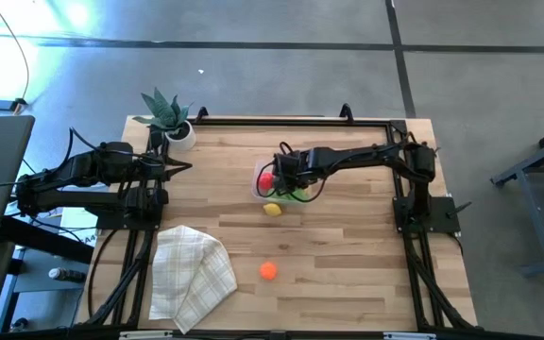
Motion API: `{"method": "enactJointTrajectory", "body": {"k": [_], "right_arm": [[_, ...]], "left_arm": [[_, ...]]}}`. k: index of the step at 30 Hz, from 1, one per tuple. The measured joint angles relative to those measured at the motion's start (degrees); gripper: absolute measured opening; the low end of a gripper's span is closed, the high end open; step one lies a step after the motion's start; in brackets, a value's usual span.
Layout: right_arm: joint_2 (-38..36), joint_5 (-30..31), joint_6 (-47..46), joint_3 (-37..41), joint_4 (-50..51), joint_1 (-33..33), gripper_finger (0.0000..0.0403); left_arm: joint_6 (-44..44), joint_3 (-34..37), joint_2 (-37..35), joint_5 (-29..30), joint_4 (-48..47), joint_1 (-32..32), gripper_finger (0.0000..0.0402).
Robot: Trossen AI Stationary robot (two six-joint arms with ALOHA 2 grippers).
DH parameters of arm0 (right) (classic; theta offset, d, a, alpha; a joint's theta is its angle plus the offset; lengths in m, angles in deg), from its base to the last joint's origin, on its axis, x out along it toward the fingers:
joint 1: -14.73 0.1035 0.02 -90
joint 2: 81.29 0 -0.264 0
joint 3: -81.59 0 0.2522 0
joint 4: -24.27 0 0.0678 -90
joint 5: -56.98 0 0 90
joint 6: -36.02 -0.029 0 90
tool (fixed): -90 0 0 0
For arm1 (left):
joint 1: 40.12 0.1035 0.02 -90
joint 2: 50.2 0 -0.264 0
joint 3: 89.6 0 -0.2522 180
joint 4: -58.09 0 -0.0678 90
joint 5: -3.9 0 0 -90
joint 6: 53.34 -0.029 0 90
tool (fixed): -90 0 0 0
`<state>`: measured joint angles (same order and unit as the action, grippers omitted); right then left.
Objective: Pick and placing Produce into tupperware
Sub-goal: Put the pumpkin into the transparent bin
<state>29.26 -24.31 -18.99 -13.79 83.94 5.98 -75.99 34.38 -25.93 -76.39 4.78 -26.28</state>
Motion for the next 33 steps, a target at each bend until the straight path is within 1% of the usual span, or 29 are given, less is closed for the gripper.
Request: {"method": "enactJointTrajectory", "body": {"k": [5, 8, 12, 17, 20, 23, 27, 33], "right_arm": [[-1.2, 0.0, -0.2, -1.6, 0.3, 0.1, 0.0206], [-2.5, 0.4, -0.2, -4.6, 3.0, 0.4, 0.0207], [-3.7, 0.7, 0.0, -10.7, 8.8, 1.6, 0.0207], [-4.5, 0.8, 0.0, -19.8, 14.2, 5.8, 0.0207], [-4.6, 2.7, 0.2, -23.0, 15.2, 9.8, 0.0207], [-4.5, 5.0, 0.2, -23.2, 15.8, 14.5, 0.0207], [-4.4, 4.8, -0.6, -20.5, 15.3, 21.3, 0.0207], [-4.3, 4.3, -7.6, -16.2, 12.2, 29.3, 0.0207]], "left_arm": [[0.0, 0.0, 0.0, 0.0, 0.0, 0.0, 0.0001], [0.0, 0.0, 0.0, 0.0, 0.0, 0.0, 0.0001], [0.0, 0.0, 0.0, 0.0, 0.0, 0.0, 0.0001], [0.0, 0.0, 0.0, 0.0, 0.0, 0.0, 0.0001], [0.0, 0.0, 0.0, 0.0, 0.0, 0.0, 0.0001], [0.0, 0.0, 0.0, 0.0, 0.0, 0.0, 0.0001], [0.0, 0.0, 0.0, 0.0, 0.0, 0.0, 0.0001], [0.0, 0.0, 0.0, 0.0, 0.0, 0.0, 0.0001]]}}
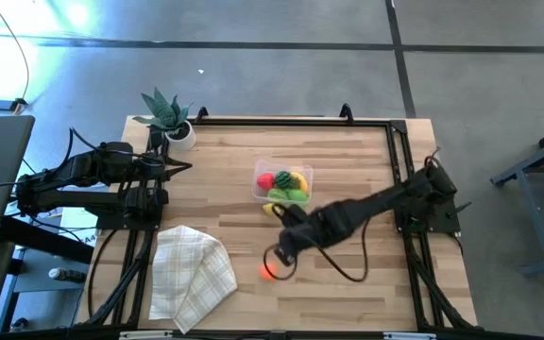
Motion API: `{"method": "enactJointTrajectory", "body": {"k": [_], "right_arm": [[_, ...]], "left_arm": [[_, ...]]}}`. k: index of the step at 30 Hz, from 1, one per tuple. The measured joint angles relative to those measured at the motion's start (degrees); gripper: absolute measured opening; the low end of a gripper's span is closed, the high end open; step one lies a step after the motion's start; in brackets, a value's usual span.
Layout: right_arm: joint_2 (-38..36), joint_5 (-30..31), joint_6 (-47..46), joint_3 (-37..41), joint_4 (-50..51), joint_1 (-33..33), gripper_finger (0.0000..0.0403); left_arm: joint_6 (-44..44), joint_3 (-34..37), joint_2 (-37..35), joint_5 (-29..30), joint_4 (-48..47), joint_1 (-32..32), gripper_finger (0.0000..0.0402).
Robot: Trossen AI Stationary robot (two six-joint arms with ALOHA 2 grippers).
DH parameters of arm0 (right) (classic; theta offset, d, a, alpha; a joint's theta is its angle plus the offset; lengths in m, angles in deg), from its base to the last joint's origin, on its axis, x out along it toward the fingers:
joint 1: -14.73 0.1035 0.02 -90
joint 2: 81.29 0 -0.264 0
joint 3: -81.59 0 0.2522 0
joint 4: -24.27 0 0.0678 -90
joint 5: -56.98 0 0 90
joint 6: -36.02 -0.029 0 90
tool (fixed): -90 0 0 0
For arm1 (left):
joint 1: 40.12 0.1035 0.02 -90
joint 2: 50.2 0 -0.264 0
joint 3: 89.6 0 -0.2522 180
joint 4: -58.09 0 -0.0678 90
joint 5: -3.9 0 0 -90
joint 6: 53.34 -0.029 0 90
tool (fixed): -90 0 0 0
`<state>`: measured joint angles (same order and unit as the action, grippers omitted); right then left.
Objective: Pick and placing Produce into tupperware
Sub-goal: Put the pumpkin into the transparent bin
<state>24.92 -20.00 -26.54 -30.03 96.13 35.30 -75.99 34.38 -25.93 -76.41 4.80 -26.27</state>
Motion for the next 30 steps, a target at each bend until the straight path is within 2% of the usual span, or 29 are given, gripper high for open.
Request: {"method": "enactJointTrajectory", "body": {"k": [5, 10, 14, 19, 30], "right_arm": [[0.0, 0.0, -6.3, 3.4, -5.7, 4.0, 0.0207], [2.2, -0.1, -9.4, 5.4, -15.0, 4.8, 0.0207], [6.6, -5.0, -8.4, 4.7, -20.5, 4.2, 0.0207], [11.0, -8.0, -8.1, 2.7, -20.7, 4.1, 0.0207], [17.2, -7.2, -9.0, -2.9, -18.4, 3.5, 0.0207]], "left_arm": [[0.0, 0.0, 0.0, 0.0, 0.0, 0.0, 0.0001], [0.0, 0.0, 0.0, 0.0, 0.0, 0.0, 0.0001], [0.0, 0.0, 0.0, 0.0, 0.0, 0.0, 0.0001], [0.0, 0.0, 0.0, 0.0, 0.0, 0.0, 0.0001], [0.0, 0.0, 0.0, 0.0, 0.0, 0.0, 0.0001]]}}
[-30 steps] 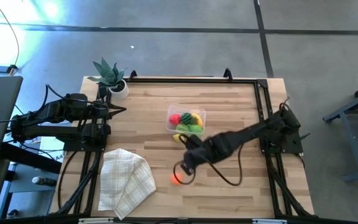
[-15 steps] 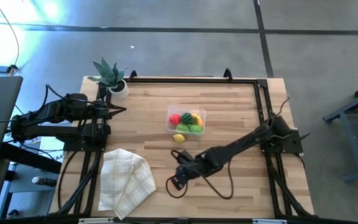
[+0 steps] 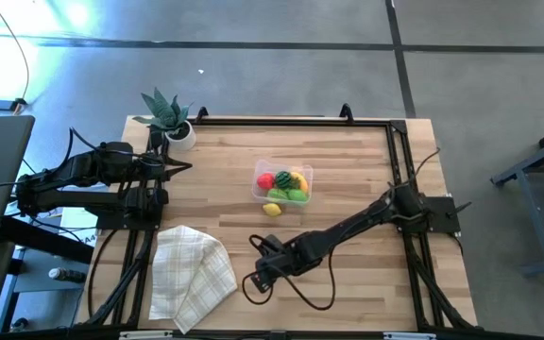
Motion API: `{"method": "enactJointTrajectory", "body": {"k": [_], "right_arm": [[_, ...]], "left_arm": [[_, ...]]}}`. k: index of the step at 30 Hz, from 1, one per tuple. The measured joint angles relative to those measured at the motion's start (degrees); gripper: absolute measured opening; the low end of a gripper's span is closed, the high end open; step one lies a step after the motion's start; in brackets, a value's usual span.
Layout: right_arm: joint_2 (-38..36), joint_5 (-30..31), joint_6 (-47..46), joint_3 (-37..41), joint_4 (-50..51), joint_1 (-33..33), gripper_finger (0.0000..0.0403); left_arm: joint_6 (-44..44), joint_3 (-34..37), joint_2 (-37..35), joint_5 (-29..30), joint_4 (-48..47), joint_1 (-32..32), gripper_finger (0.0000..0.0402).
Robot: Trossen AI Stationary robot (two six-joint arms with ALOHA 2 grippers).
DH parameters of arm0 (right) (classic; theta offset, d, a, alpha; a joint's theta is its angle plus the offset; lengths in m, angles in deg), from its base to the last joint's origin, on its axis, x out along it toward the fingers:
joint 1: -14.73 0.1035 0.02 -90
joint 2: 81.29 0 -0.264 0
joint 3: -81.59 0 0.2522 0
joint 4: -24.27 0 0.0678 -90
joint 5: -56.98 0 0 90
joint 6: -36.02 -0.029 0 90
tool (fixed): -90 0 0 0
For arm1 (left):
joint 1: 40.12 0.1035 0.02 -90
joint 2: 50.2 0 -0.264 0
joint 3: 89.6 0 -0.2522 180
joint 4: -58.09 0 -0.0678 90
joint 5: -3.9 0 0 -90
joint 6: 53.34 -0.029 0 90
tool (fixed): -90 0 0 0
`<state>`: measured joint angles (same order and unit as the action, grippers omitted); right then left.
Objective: Pick and placing Produce into tupperware
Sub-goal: Put the pumpkin into the transparent bin
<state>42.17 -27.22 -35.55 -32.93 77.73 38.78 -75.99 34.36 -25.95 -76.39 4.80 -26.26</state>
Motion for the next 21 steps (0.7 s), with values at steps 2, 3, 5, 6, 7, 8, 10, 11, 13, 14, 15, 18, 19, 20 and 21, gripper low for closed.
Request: {"method": "enactJointTrajectory", "body": {"k": [2, 3, 5, 6, 7, 8, 10, 11, 13, 14, 15, 18, 19, 20, 21], "right_arm": [[0.9, -0.1, 0.1, -1.1, 0.8, -0.3, 0.0207], [1.4, -0.1, 0.5, -1.6, 1.3, -0.4, 0.0207], [2.1, -0.4, 0.8, -2.2, 1.6, -0.6, 0.0207], [2.4, -0.5, 0.8, -2.3, 1.9, -0.7, 0.0207], [2.7, -0.6, 0.8, -2.4, 1.8, -0.6, 0.0207], [2.9, -0.9, 0.4, -2.4, 1.9, -0.6, 0.0207], [3.5, -1.5, -0.4, -2.4, 2.4, -0.5, 0.0207], [3.7, -1.5, -0.6, -2.4, 2.6, -0.5, 0.0207], [3.9, -1.6, -1.1, -2.4, 4.0, -0.5, 0.0212], [3.9, -1.6, -1.5, -2.4, 4.4, -0.5, 0.0217], [3.8, -1.6, -1.5, -2.4, 4.5, -0.5, 0.0223], [3.8, -1.1, -1.5, -2.4, 5.8, -0.6, 0.0250], [3.8, -1.1, -1.2, -2.4, 5.7, -0.5, 0.0260], [3.8, -1.0, -0.7, -2.4, 5.6, -0.5, 0.0271], [3.8, -1.0, -0.4, -2.4, 5.5, -0.5, 0.0282]], "left_arm": [[0.0, 0.0, 0.0, 0.0, 0.0, 0.0, 0.0001], [0.0, 0.0, 0.0, 0.0, 0.0, 0.0, 0.0001], [0.0, 0.0, 0.0, 0.0, 0.0, 0.0, 0.0001], [0.0, 0.0, 0.0, 0.0, 0.0, 0.0, 0.0001], [0.0, 0.0, 0.0, 0.0, 0.0, 0.0, 0.0001], [0.0, 0.0, 0.0, 0.0, 0.0, 0.0, 0.0001], [0.0, 0.0, 0.0, 0.0, 0.0, 0.0, 0.0001], [0.0, 0.0, 0.0, 0.0, 0.0, 0.0, 0.0001], [0.0, 0.0, 0.0, 0.0, 0.0, 0.0, 0.0001], [0.0, 0.0, 0.0, 0.0, 0.0, 0.0, 0.0001], [0.0, 0.0, 0.0, 0.0, 0.0, 0.0, 0.0001], [0.0, 0.0, 0.0, 0.0, 0.0, 0.0, 0.0001], [0.0, 0.0, 0.0, 0.0, 0.0, 0.0, 0.0001], [0.0, 0.0, 0.0, 0.0, 0.0, 0.0, 0.0001], [0.0, 0.0, 0.0, 0.0, 0.0, 0.0, 0.0001]]}}
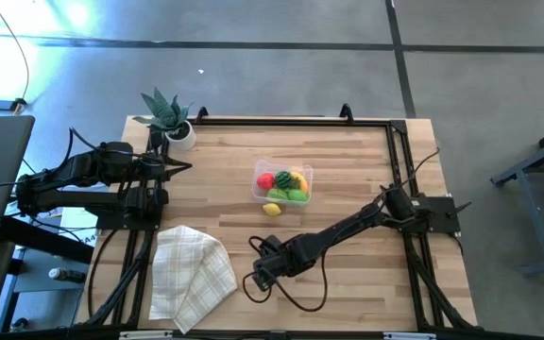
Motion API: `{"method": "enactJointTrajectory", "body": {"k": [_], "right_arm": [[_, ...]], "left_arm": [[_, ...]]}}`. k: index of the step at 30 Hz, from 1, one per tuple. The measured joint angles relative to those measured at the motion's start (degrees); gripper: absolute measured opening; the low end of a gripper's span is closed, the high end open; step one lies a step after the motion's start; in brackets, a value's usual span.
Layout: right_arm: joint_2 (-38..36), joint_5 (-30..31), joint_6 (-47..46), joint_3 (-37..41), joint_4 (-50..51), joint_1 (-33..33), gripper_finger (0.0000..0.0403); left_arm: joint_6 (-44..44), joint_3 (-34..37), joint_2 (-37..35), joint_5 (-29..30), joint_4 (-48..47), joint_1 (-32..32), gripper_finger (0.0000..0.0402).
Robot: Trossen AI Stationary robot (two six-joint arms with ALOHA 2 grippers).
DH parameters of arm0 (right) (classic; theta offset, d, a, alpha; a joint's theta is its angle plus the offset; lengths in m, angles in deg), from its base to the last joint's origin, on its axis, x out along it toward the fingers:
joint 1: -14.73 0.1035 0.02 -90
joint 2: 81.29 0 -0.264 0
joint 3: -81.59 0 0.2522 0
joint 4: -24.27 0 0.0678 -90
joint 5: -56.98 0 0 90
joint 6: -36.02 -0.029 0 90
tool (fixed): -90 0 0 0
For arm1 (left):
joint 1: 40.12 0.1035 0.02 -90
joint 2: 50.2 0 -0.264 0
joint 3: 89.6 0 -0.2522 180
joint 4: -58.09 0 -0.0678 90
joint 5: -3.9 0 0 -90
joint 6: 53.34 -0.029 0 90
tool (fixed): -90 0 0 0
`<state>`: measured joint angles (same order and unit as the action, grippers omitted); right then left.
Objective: Pick and placing Produce into tupperware
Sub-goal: Put the pumpkin into the transparent bin
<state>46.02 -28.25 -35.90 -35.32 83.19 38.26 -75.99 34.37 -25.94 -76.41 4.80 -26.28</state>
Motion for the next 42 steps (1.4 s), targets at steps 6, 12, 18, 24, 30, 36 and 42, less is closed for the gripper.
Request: {"method": "enactJointTrajectory", "body": {"k": [6, 12, 18, 24, 30, 36, 42], "right_arm": [[0.0, 0.2, 0.6, 0.0, -2.3, 0.1, 0.0322], [0.9, 0.3, 1.0, 0.0, -3.3, 0.5, 0.0332], [1.6, 1.2, 1.0, 0.0, -4.1, 0.9, 0.0332], [3.8, 1.0, 1.4, 0.0, -6.4, 0.9, 0.0332], [4.8, 0.9, 1.4, -0.1, -7.2, 0.9, 0.0332], [4.8, 1.2, 1.4, -0.1, -6.9, 0.8, 0.0332], [4.9, 2.2, 3.5, -0.1, -6.0, 0.8, 0.0330]], "left_arm": [[0.0, 0.0, 0.0, 0.0, 0.0, 0.0, 0.0001], [0.0, 0.0, 0.0, 0.0, 0.0, 0.0, 0.0001], [0.0, 0.0, 0.0, 0.0, 0.0, 0.0, 0.0001], [0.0, 0.0, 0.0, 0.0, 0.0, 0.0, 0.0001], [0.0, 0.0, 0.0, 0.0, 0.0, 0.0, 0.0001], [0.0, 0.0, 0.0, 0.0, 0.0, 0.0, 0.0001], [0.0, 0.0, 0.0, 0.0, 0.0, 0.0, 0.0001]]}}
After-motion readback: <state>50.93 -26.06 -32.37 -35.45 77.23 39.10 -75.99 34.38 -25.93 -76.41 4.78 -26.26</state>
